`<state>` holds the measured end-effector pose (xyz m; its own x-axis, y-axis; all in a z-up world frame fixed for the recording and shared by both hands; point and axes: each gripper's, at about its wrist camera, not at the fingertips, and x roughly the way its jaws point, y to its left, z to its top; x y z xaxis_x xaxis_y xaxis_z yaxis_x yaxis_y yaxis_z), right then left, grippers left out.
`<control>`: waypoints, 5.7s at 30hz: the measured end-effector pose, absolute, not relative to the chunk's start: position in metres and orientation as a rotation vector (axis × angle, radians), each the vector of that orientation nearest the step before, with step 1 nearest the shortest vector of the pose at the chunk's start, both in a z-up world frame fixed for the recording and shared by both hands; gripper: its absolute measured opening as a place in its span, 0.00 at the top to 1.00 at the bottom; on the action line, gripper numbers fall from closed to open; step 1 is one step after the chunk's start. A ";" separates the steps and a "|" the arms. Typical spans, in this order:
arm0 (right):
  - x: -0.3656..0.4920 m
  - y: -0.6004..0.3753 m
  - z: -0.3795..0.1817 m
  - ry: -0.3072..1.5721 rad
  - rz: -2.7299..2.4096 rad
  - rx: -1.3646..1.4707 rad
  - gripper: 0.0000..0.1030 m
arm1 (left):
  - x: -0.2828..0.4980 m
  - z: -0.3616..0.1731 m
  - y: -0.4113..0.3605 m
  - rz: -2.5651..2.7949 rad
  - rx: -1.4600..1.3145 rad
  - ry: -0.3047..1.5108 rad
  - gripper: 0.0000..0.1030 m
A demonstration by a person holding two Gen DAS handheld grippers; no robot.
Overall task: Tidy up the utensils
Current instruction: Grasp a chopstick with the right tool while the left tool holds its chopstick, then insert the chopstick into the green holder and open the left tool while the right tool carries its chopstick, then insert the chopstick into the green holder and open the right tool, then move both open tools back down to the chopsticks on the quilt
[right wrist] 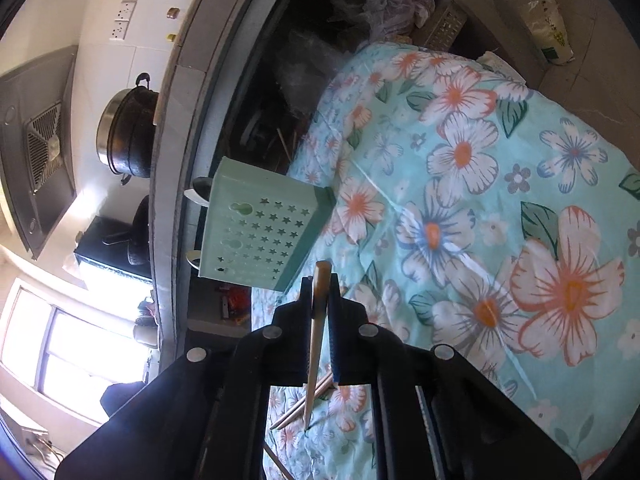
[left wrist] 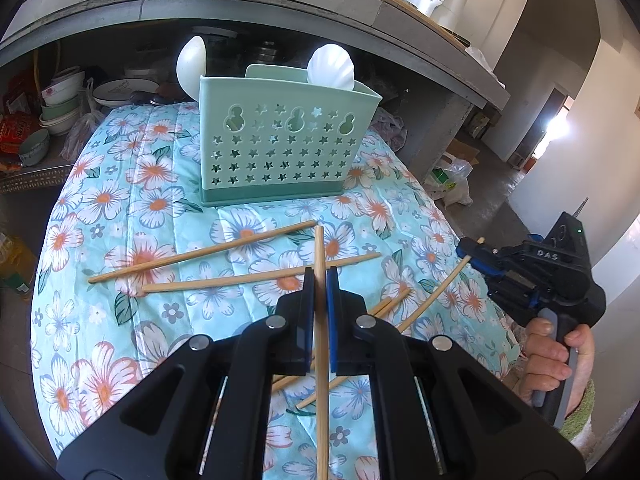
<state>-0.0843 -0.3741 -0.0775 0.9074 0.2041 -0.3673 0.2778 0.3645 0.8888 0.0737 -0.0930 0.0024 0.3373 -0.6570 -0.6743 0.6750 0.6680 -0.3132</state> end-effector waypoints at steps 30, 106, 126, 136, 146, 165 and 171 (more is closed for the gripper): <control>-0.116 -0.372 0.009 0.278 -0.004 0.963 0.93 | 0.063 0.071 -0.084 -0.870 0.089 0.690 0.96; 0.044 -0.287 0.208 0.115 -0.030 0.130 0.94 | 0.093 0.059 -0.037 -0.623 0.050 0.442 0.23; 0.074 -0.251 0.158 0.284 0.068 -0.033 0.74 | 0.106 0.044 -0.019 -0.609 0.021 0.503 0.22; 0.021 -0.291 0.173 0.218 0.100 0.166 0.68 | 0.104 0.044 -0.023 -0.624 0.016 0.513 0.22; -0.047 -0.317 0.144 0.231 0.011 0.269 0.56 | 0.103 0.043 -0.032 -0.643 0.034 0.530 0.22; -0.067 -0.359 -0.070 0.778 -0.187 0.794 0.55 | 0.036 -0.008 -0.105 -0.844 0.381 0.558 0.21; -0.067 -0.356 -0.083 0.794 -0.166 0.818 0.55 | -0.015 -0.046 -0.144 -0.886 0.695 0.488 0.35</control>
<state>-0.0674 -0.3556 -0.0834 0.7057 0.1585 -0.6905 0.4221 0.6887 0.5895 -0.0147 -0.1437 -0.0461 0.5492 -0.5307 -0.6455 0.8293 0.4414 0.3427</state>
